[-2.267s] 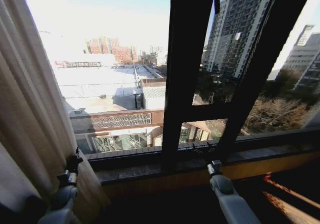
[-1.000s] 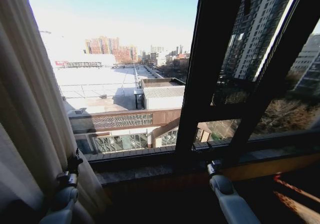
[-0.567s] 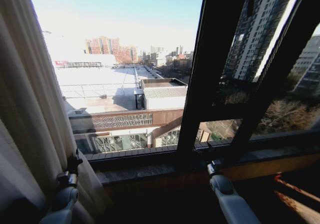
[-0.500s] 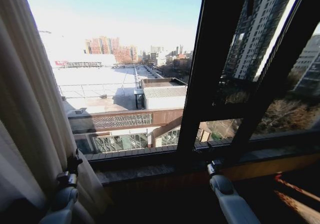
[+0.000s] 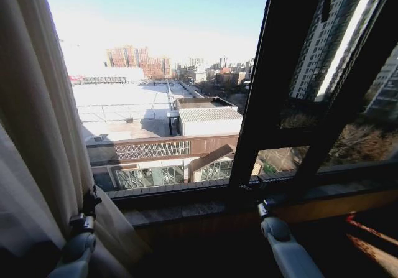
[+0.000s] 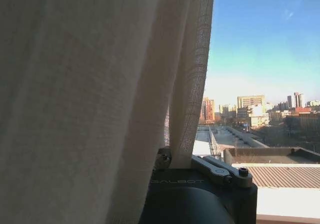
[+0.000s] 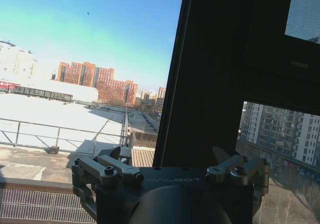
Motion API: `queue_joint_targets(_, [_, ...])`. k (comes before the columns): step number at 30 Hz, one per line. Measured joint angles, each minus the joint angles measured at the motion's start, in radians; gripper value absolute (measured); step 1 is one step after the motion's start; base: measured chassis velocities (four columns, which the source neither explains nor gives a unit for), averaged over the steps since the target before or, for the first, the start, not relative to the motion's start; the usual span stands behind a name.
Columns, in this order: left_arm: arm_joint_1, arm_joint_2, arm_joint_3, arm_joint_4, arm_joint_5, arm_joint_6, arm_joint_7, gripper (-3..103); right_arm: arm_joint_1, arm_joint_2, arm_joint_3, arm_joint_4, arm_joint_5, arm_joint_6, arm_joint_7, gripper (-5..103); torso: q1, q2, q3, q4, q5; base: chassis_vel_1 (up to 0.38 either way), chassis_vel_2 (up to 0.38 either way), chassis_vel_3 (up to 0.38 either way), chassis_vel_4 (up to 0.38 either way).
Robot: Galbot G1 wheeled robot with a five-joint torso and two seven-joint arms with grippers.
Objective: Open the curtains by pulling them apart, changing their state from closed to fully open.
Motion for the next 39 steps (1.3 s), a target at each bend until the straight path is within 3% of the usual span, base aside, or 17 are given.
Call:
queue_joint_targets(4, [-0.003,0.013,-0.006,0.012,-0.011,-0.002,-0.006,0,0.0,0.0,0.0,0.0,0.0,0.0,0.0,100,0.0,0.0,0.0,-0.0004,0.0001,0.0,0.0,0.0,0.0])
queue_joint_targets(14, [-0.045,0.158,-0.097,0.133,-0.079,0.001,-0.03,0,0.0,0.0,0.0,0.0,0.0,0.0,0.0,100,0.0,0.0,0.0,-0.0004,0.0,-0.021,-0.011,0.012,0.009])
queue_joint_targets(19, [-0.13,0.269,-0.163,0.321,-0.119,-0.006,-0.036,0,0.0,0.0,0.0,0.0,0.0,0.0,0.0,100,0.0,0.0,0.0,-0.0005,0.0006,0.0,0.0,0.0,0.0])
queue_joint_targets(23, [-0.17,0.308,-0.186,0.416,-0.118,-0.017,-0.037,0,0.0,0.0,0.0,0.0,0.0,0.0,0.0,100,0.0,0.0,0.0,-0.0006,0.0007,0.0,0.0,0.0,0.0])
queue_joint_targets(29, [-0.188,0.323,-0.206,0.473,-0.116,-0.019,-0.037,0,0.0,0.0,0.0,0.0,0.0,0.0,0.0,100,0.0,0.0,0.0,-0.0004,0.0002,0.0,0.0,0.0,0.0])
queue_joint_targets(39, [-0.178,0.305,-0.206,0.457,-0.106,-0.003,-0.062,-2,0.0,0.0,0.0,0.0,0.0,0.0,0.0,100,0.0,0.0,0.0,-0.0005,0.0006,0.0,0.0,0.0,0.0])
